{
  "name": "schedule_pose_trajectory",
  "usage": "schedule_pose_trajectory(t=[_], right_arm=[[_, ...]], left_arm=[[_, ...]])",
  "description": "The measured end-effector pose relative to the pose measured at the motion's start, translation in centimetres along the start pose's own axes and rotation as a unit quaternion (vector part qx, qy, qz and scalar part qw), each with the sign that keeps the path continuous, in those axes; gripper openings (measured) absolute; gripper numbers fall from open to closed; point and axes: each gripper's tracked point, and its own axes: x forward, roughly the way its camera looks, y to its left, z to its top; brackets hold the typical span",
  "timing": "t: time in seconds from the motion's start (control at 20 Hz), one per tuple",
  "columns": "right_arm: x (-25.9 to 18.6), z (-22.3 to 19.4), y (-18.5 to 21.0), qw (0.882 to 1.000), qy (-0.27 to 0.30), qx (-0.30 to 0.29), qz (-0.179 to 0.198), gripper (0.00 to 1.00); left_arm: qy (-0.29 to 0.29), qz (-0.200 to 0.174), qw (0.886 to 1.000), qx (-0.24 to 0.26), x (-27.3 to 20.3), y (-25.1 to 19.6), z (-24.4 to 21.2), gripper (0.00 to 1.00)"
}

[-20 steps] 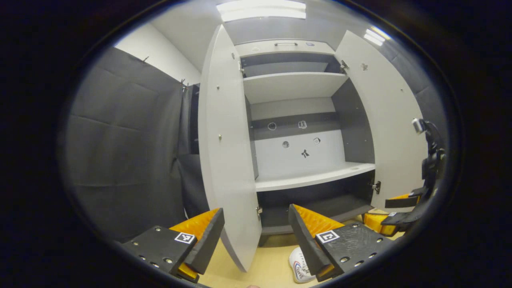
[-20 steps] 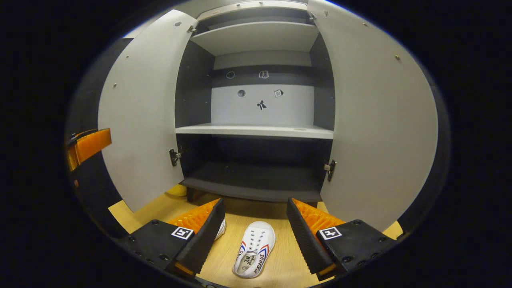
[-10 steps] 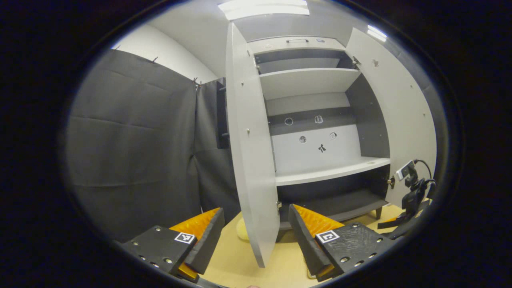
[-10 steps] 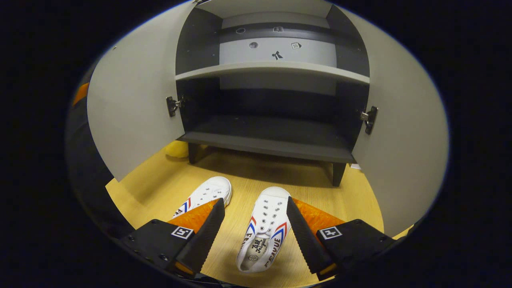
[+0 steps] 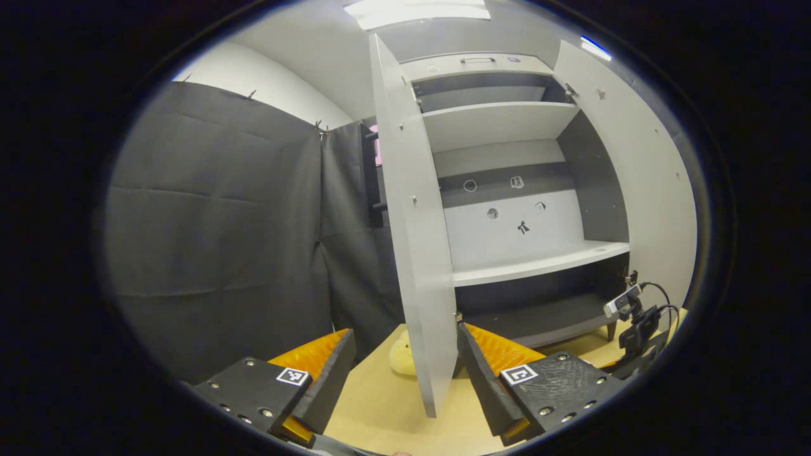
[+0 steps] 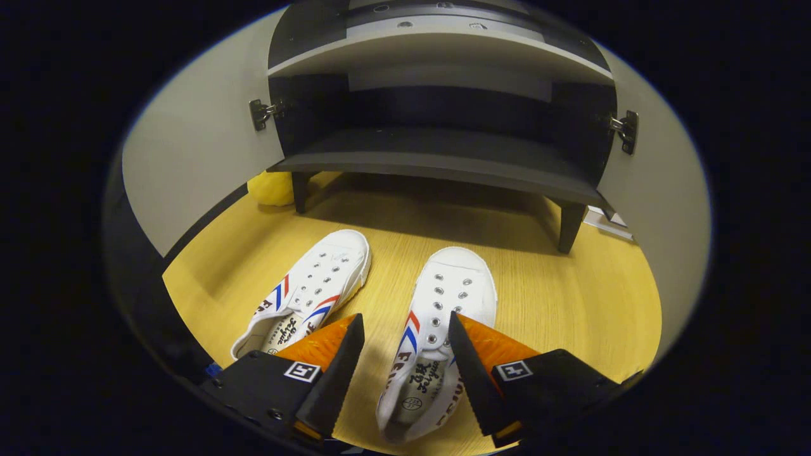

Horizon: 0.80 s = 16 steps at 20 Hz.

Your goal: Grab one shoe with the right hand and put it into the shoe cabinet, grab the other shoe with the left hand and put it into the shoe cabinet; then close the right door with the right hand and the left door with the left hand.

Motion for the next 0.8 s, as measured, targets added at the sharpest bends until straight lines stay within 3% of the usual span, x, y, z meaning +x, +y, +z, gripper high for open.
schedule_pose_trajectory(t=[0.2,0.3,0.4,0.5,0.6,0.65,0.75,0.8], right_arm=[[1.2,-1.0,0.5,1.000,0.025,-0.015,-0.005,0.75],[1.9,-1.5,0.7,0.999,0.040,-0.032,-0.016,0.80],[1.8,-1.2,-1.3,0.994,0.042,-0.065,-0.077,0.77],[1.9,-1.0,-1.9,0.995,0.039,-0.048,-0.081,0.33],[2.3,-1.1,-1.7,0.995,0.036,-0.039,-0.082,0.33],[1.9,-1.1,-1.6,0.996,0.037,-0.028,-0.071,0.19],[2.0,-1.0,-1.8,0.998,0.029,-0.005,-0.060,0.05],[1.8,-0.9,-1.8,0.998,0.024,0.008,-0.054,0.05]], left_arm=[[-0.001,0.003,1.000,0.007,-0.2,0.2,0.0,0.93],[0.000,0.004,1.000,0.008,-0.3,0.3,-0.1,0.93],[-0.001,0.006,1.000,0.009,-0.3,0.5,0.0,0.93],[-0.001,0.007,1.000,0.009,-0.2,0.6,0.0,0.93],[-0.001,0.005,1.000,0.007,-0.2,0.5,-0.1,0.93],[-0.002,0.003,1.000,0.006,-0.2,0.4,-0.1,0.93],[-0.002,-0.001,1.000,0.006,-0.3,0.2,-0.1,0.94],[-0.002,-0.004,1.000,0.006,-0.3,0.0,-0.1,0.94]])
